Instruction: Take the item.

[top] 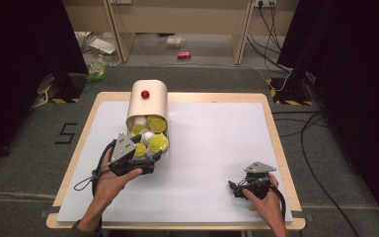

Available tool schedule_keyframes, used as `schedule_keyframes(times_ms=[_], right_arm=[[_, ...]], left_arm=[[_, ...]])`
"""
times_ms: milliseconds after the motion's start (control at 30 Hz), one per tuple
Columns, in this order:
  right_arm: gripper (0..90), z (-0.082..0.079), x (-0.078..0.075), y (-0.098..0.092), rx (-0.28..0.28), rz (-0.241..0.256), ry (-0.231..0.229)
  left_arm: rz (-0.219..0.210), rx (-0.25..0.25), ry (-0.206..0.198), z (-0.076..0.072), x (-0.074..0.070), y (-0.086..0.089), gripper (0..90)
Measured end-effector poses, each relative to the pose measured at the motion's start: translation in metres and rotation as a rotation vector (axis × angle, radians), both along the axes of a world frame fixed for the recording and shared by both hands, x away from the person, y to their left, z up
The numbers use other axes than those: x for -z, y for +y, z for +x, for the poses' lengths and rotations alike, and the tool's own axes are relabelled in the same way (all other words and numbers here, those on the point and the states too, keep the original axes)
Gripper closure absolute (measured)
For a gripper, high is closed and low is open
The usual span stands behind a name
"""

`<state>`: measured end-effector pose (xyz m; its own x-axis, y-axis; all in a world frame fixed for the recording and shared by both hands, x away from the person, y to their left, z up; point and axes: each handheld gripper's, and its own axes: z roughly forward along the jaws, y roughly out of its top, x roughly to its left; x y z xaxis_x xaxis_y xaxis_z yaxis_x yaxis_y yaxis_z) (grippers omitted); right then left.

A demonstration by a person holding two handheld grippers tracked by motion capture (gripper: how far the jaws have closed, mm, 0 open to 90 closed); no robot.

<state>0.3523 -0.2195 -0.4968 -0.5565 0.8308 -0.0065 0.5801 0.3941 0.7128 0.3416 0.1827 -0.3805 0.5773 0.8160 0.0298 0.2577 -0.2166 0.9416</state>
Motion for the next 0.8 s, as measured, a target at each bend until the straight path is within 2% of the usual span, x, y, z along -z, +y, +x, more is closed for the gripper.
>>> schedule_keyframes(times_ms=[100,167,200,400,467,633,667,733,800], right_arm=[[8.0,0.0,0.0,0.0,-0.002,0.001,0.001],[8.0,0.001,0.0,-0.001,-0.005,0.003,0.003],[7.9,0.001,0.0,0.0,-0.004,0.003,0.004],[7.8,0.001,0.0,0.0,-0.005,0.005,0.006],[7.8,0.001,0.0,-0.001,-0.005,0.005,0.006],[7.8,0.001,0.0,0.0,-0.004,0.005,0.006],[7.8,0.001,0.0,0.0,-0.004,0.005,0.006],[7.8,0.001,0.0,0.0,-0.003,0.005,0.006],[7.8,0.001,0.0,0.0,-0.003,0.005,0.007]], left_arm=[[0.005,-0.016,0.001,0.004,0.0,-0.001,15.5],[0.014,-0.01,0.023,0.009,0.002,-0.006,15.5],[0.025,-0.014,0.022,0.01,0.002,-0.007,15.5],[0.029,-0.017,0.056,0.018,0.006,-0.015,16.9],[0.027,-0.019,0.057,0.019,0.006,-0.016,17.2],[0.002,-0.015,0.074,0.024,0.008,-0.02,23.1],[-0.011,-0.001,0.082,0.025,0.008,-0.021,30.1],[-0.023,0.008,0.085,0.025,0.008,-0.02,38.4],[-0.025,0.012,0.084,0.026,0.008,-0.02,38.5]])
